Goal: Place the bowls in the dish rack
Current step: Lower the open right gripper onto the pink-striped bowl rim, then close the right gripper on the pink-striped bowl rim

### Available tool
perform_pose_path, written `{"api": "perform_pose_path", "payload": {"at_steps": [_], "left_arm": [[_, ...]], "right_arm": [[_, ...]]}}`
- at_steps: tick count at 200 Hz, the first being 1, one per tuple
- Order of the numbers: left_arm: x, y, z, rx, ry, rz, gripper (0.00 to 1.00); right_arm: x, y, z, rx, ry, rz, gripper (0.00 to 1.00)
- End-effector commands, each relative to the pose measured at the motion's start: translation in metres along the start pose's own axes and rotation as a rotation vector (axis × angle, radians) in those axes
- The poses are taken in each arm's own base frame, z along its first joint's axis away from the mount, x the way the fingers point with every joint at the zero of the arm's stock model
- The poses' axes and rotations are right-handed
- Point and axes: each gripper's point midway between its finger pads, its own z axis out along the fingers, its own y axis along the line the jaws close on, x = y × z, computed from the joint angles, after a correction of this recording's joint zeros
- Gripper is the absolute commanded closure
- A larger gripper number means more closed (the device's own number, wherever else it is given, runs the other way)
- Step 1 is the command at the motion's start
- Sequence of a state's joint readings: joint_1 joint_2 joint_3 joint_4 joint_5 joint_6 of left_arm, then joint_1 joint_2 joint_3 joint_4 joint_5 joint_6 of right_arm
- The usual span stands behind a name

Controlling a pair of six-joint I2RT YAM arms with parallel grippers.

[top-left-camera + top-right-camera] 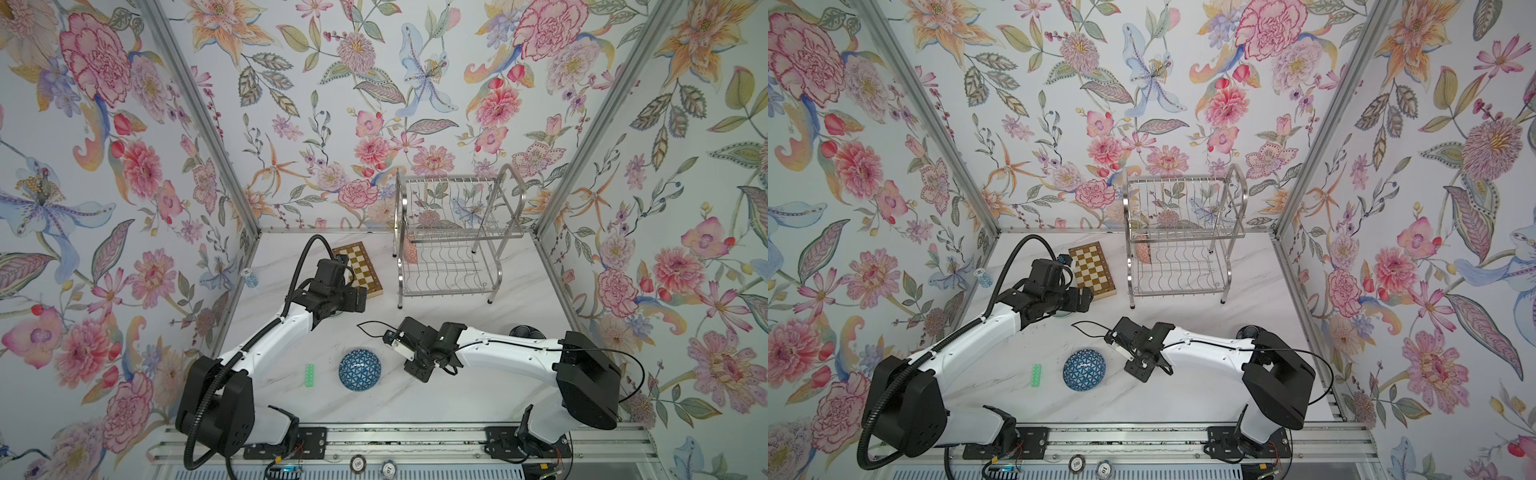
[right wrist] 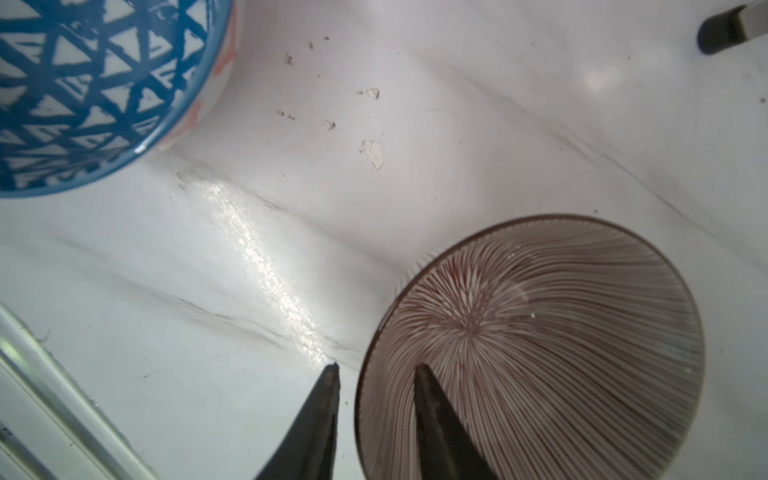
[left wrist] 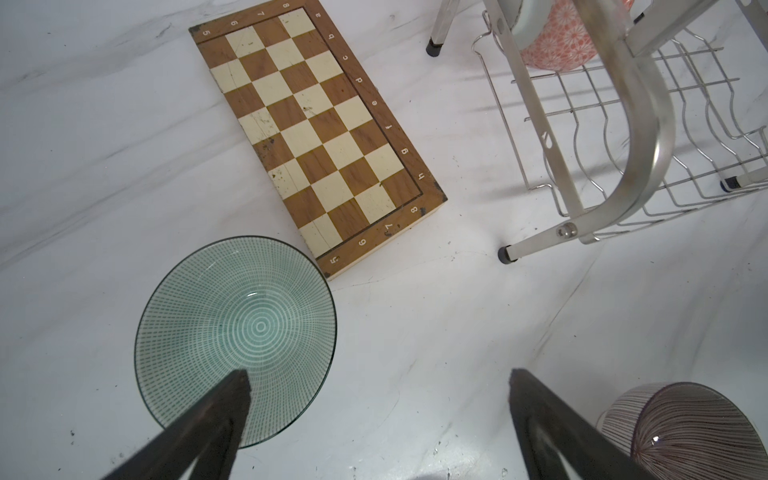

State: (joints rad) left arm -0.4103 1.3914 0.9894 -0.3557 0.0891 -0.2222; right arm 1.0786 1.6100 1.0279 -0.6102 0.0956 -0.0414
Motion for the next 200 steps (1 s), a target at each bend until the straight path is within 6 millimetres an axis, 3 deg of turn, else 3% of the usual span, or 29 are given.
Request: {"api": "perform_pose_path", "payload": {"at_steps": [1, 108, 200], "left_arm": [[-0.014, 0.010, -0.008, -0.047, -0.032, -0.032, 0.01], [-0.016, 0.012, -0.006, -0.028, -0.024, -0.062, 0.01], [-0.016, 0.009, -0.007, -0.007, -0.024, -0.061, 0.01]], "right_arm": [[0.001, -0.001, 0.002, 0.029, 0.029, 0.017, 0.70], [0.003, -0.009, 0.007, 0.087, 0.058, 0.011, 0.81], [-0.007, -0.015, -0.008, 0.110, -0.003, 0.021, 0.94]]}}
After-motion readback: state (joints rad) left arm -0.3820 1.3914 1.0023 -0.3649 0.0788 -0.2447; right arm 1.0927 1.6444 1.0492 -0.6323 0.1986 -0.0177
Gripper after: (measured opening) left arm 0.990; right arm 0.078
